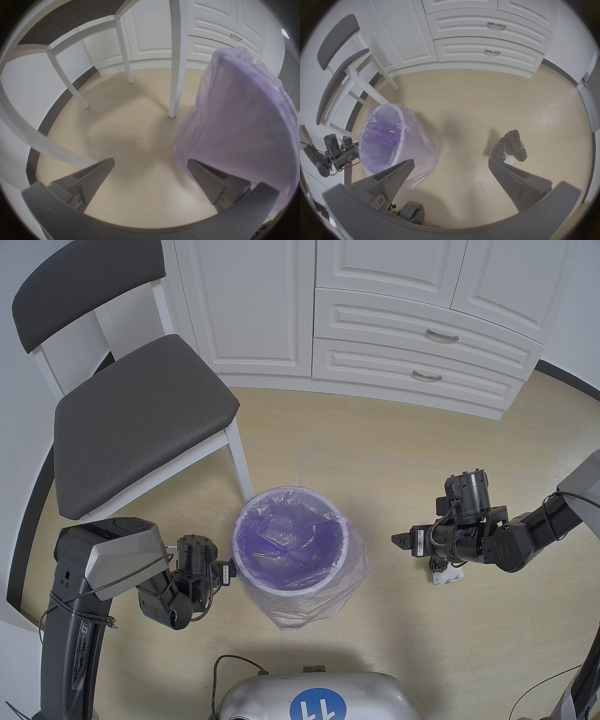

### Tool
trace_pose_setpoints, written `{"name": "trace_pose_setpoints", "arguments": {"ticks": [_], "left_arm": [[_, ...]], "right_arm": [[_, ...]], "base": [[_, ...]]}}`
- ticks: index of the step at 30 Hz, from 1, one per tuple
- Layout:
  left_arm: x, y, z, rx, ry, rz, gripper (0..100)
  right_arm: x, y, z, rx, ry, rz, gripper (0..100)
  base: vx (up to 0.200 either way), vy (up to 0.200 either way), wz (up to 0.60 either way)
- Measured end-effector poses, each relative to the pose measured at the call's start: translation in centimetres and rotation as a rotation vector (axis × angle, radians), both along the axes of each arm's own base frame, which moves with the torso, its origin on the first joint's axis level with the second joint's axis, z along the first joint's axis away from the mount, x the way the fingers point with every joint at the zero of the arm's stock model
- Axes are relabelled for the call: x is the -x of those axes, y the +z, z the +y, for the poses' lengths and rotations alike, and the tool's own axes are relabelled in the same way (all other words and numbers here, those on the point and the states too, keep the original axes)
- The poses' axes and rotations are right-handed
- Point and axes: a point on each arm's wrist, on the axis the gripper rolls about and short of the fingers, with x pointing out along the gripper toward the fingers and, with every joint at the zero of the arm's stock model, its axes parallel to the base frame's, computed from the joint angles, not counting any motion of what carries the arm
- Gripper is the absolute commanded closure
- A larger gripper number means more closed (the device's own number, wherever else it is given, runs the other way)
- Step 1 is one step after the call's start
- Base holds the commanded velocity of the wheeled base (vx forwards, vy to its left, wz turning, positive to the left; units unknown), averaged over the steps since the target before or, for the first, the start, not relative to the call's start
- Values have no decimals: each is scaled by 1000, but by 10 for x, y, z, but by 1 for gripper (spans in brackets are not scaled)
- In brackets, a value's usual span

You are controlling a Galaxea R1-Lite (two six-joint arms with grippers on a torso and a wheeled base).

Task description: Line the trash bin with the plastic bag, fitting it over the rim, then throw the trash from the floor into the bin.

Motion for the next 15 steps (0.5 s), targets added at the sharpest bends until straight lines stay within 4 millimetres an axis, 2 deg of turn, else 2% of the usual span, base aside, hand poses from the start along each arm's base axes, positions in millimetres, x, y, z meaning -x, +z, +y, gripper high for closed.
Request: {"name": "trace_pose_setpoints", "arguments": {"ticks": [8,15], "left_arm": [[-46,1,-13,-22,2,31,0],[-61,-10,-17,-76,-8,101,0]], "right_arm": [[-6,3,-10,-10,-26,-28,0],[-10,4,-19,-9,-43,-38,0]], "base": [[0,0,0],[0,0,0]]}}
